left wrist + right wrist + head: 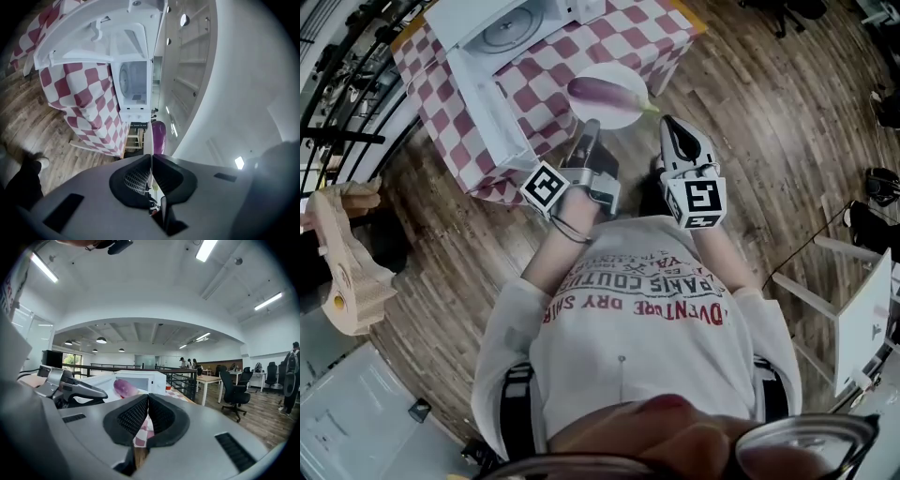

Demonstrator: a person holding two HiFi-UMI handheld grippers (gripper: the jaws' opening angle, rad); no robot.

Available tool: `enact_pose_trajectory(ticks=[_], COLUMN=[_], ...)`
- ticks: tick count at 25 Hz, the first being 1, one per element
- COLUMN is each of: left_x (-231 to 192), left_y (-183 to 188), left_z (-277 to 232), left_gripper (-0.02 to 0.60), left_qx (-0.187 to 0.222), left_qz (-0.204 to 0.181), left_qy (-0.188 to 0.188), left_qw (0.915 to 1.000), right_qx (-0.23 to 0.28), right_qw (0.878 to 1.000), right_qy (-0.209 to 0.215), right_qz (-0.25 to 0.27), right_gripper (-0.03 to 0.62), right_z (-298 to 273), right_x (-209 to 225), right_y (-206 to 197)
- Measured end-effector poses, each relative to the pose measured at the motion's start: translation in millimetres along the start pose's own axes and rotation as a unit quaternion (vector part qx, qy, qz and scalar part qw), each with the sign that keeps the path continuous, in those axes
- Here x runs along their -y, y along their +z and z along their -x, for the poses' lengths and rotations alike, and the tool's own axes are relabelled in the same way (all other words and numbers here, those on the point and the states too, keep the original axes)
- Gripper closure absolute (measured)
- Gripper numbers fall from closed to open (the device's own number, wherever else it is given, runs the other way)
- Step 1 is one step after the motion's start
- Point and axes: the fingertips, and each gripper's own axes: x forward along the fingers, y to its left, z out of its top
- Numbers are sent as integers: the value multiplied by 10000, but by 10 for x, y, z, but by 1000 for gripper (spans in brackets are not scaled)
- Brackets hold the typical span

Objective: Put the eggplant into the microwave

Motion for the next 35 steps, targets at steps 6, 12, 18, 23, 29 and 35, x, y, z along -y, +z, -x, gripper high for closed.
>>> enact_pose_trajectory(ticks=[6,12,18,23,29,35], left_x=[-119,-145,-212,-327,-472,-668], left_y=[323,722,1100,1375,1604,1886], left_z=[-310,-848,-1233,-1448,-1562,-1523], left_gripper=[549,549,549,549,549,549], left_qx=[480,1135,1980,2568,3067,3466], left_qz=[-162,-171,-78,-13,86,271], left_qy=[144,187,290,405,467,619], left_qw=[9986,9932,9797,9656,9506,9356], right_qx=[92,-29,-146,-247,-321,-544], right_qw=[9987,9919,9768,9621,9456,9353], right_qy=[493,1267,2125,2702,3209,3476], right_qz=[33,43,207,292,441,378], right_gripper=[568,568,568,568,568,568], right_z=[-624,-1460,-2247,-2806,-3300,-3619], right_x=[183,378,505,591,514,272], right_y=[11,18,57,28,-65,-250])
